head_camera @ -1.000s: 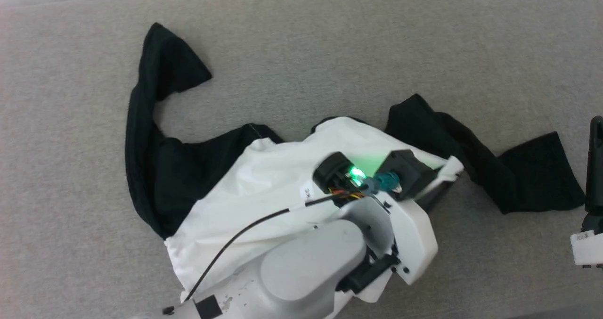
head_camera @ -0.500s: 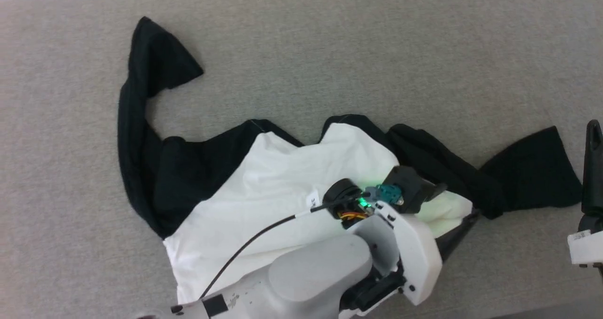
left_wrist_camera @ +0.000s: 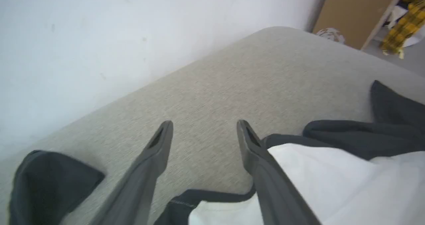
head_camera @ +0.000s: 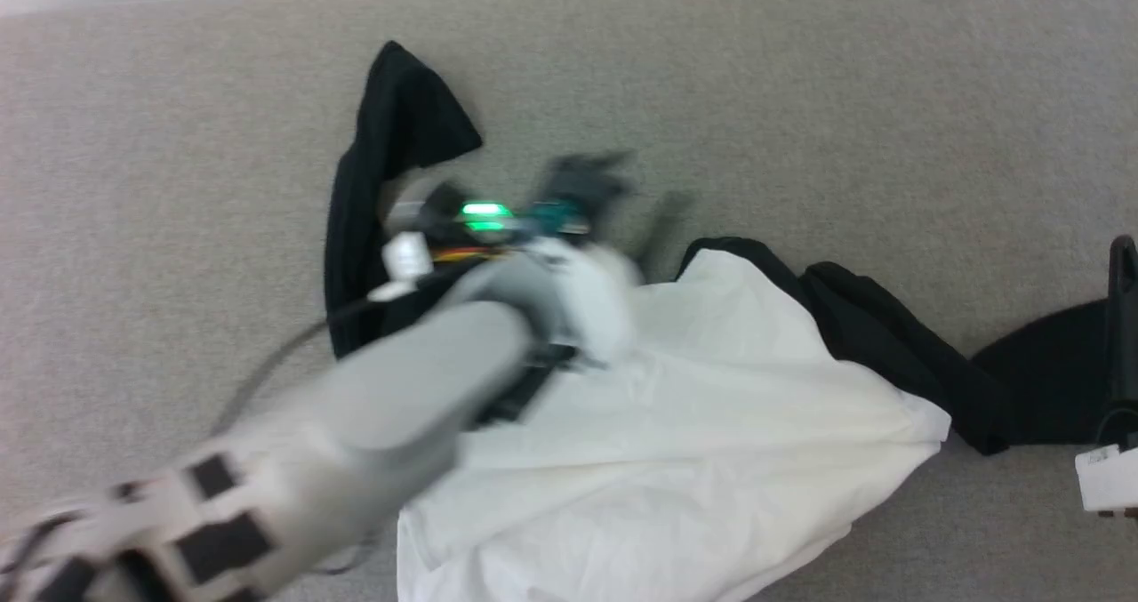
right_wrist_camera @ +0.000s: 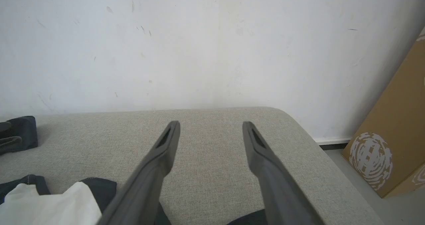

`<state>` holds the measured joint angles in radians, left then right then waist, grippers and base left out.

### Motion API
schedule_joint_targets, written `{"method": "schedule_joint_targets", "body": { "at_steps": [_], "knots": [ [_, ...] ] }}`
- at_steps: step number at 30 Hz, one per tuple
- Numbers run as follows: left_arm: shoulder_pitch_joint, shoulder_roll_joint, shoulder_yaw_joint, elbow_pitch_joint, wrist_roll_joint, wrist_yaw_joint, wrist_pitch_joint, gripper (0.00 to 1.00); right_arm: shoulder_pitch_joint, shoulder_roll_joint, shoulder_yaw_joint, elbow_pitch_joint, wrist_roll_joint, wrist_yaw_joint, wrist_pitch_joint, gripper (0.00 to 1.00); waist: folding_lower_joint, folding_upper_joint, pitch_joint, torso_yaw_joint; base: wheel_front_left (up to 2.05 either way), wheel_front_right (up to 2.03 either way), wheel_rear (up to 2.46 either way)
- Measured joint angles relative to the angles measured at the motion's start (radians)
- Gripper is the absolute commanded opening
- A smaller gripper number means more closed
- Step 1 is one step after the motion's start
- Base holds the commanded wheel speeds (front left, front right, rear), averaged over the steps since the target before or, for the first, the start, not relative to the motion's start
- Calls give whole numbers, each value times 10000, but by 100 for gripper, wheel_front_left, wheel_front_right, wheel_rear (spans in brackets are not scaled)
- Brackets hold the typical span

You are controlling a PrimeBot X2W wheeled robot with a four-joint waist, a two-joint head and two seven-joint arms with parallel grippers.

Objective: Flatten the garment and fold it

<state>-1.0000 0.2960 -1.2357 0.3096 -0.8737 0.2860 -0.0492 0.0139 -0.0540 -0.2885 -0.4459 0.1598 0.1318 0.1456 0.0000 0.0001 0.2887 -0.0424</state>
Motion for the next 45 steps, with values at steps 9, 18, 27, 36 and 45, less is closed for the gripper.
{"method": "schedule_joint_targets", "body": {
  "at_steps": [9, 18, 27, 36, 45],
  "knots": [
    [1278, 2715, -128, -809, -84, 1231, 1390, 100, 132, 4, 42, -117, 79, 0, 125, 100, 0, 0, 166, 111, 0, 0, 0],
    [1488, 3045, -144, -723, -119, 1475, 2575, 100, 104, -46, 123, -280, 90, 0, 240, 100, -2, 0, 643, 133, 0, 0, 0],
    [1503, 2573, 318, -514, -186, 1536, 1843, 0, 71, -148, 75, -293, 161, 0, 316, 100, 1, 0, 703, 129, 0, 0, 0],
    [1652, 3058, 1875, -627, -42, 2982, -593, 0, 74, -155, 128, -389, 146, 0, 401, 100, 1, 0, 516, 318, 0, 0, 0],
    [2734, 2391, 2949, -846, -1039, 2679, -1745, 100, 110, -155, 278, -290, 144, 0, 453, 100, 1, 0, 413, 383, 0, 0, 0]
  ]
}}
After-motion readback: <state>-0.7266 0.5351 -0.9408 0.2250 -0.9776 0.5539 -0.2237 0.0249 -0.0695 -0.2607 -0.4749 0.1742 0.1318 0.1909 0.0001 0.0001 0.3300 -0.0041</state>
